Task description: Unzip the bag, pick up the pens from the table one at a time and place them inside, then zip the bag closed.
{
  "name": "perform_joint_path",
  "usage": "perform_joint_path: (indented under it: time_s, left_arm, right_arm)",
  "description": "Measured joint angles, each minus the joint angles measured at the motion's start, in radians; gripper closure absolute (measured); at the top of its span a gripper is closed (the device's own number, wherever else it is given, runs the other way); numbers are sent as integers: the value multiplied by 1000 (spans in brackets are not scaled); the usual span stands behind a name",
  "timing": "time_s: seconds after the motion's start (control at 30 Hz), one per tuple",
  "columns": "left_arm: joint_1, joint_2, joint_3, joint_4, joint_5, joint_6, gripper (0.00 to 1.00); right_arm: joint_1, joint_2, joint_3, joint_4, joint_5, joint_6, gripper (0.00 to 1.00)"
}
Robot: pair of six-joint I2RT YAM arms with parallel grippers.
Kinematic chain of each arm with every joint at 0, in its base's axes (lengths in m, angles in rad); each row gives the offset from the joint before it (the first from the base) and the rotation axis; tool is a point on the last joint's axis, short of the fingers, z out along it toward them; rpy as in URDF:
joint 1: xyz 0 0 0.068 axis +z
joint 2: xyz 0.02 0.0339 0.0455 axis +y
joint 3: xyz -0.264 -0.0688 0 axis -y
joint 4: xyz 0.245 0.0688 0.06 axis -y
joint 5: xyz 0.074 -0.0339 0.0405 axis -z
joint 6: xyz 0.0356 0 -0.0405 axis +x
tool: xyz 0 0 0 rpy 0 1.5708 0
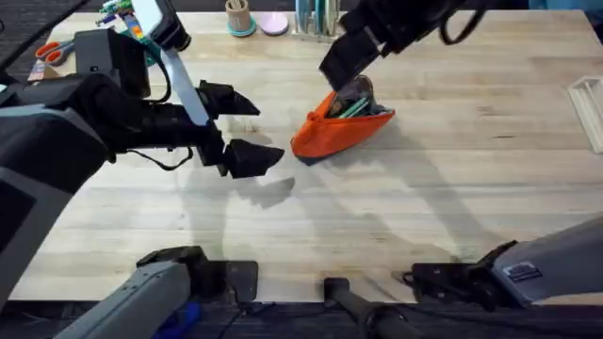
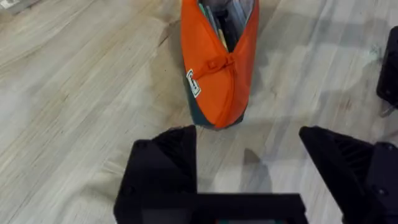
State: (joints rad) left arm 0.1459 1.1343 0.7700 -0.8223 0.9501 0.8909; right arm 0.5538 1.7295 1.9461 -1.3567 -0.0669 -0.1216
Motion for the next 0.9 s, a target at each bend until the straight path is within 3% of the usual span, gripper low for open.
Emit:
perform_joint_path:
  time_s: [0.9]
  left_arm:
    - [0,0,0,0,0,0,6]
  right_arm:
    - [70,170,0,93,-74,-171,6]
